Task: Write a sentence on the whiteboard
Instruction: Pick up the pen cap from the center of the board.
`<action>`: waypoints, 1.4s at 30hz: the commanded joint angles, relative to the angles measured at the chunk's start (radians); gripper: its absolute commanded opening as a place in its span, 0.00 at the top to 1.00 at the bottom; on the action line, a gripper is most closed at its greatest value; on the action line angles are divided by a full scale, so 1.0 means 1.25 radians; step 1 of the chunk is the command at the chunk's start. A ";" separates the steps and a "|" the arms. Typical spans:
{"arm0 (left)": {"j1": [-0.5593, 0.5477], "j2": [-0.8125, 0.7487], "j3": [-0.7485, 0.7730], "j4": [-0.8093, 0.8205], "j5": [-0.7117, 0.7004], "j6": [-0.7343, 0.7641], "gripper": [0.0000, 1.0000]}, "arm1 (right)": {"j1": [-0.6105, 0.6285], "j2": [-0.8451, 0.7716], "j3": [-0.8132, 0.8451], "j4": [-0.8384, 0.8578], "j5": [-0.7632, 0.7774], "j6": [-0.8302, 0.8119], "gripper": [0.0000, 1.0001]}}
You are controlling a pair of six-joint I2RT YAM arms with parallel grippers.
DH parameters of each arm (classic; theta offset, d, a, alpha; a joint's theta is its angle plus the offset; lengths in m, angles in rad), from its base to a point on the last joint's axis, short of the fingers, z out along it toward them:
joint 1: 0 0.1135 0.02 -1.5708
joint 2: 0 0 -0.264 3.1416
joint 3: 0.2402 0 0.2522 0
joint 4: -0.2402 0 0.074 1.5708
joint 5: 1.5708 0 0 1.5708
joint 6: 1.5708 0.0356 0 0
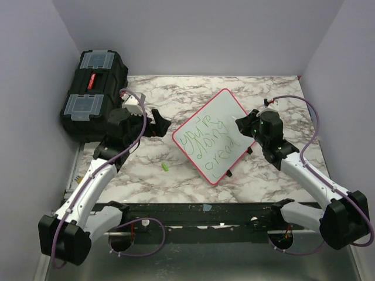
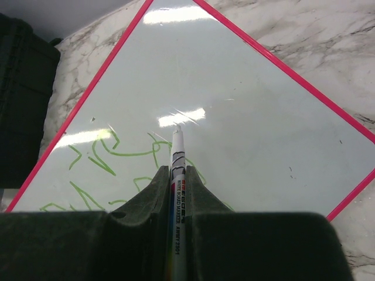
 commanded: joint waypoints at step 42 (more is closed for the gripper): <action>-0.221 0.136 -0.186 -0.204 -0.452 -0.481 0.53 | 0.004 -0.094 0.008 -0.030 -0.043 0.007 0.99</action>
